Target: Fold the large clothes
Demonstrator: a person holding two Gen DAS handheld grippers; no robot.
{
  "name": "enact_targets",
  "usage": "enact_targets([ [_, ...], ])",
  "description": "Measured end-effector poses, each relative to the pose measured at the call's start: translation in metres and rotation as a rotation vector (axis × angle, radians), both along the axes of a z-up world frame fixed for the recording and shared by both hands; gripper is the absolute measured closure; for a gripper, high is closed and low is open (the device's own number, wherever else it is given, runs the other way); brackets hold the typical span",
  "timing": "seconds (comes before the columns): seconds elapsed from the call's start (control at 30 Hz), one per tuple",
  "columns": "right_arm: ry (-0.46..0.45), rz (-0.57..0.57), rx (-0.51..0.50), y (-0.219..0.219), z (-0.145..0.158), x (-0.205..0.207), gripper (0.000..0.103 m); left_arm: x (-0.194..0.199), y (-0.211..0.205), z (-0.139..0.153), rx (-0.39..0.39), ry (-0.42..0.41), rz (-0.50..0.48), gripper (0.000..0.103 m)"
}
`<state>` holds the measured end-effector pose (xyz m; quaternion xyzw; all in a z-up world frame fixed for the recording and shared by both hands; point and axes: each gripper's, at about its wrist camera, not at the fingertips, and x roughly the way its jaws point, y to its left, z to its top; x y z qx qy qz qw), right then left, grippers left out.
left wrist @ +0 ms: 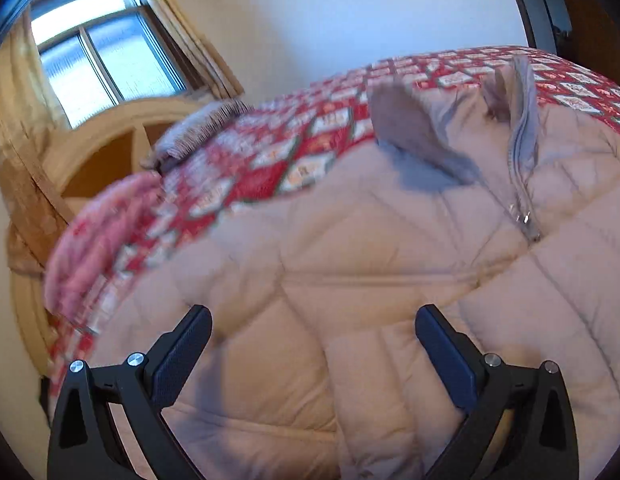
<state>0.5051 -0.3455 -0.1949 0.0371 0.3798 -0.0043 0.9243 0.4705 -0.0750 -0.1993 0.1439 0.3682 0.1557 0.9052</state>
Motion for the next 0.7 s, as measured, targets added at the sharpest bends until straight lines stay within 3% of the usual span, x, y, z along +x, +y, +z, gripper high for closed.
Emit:
enact_targets([
  [0.07,0.016,0.011,-0.015,0.003,-0.011,0.0,0.048,0.001,0.003,-0.002,-0.024,0.0,0.003,0.001],
  [0.33,0.043,0.006,-0.022,0.005,-0.015,0.004,0.048,0.008,-0.001,-0.013,0.011,0.019,0.004,0.001],
  [0.4,0.052,-0.033,-0.057,0.009,-0.002,-0.005,0.048,0.009,0.0,-0.014,0.002,0.023,0.002,0.001],
  [0.57,-0.032,0.002,0.072,0.027,0.036,-0.053,0.048,0.01,-0.001,-0.014,0.015,0.021,0.007,0.001],
  [0.7,0.054,0.087,-0.004,0.063,0.004,-0.053,0.046,0.009,0.0,-0.014,0.001,0.023,0.004,0.001],
])
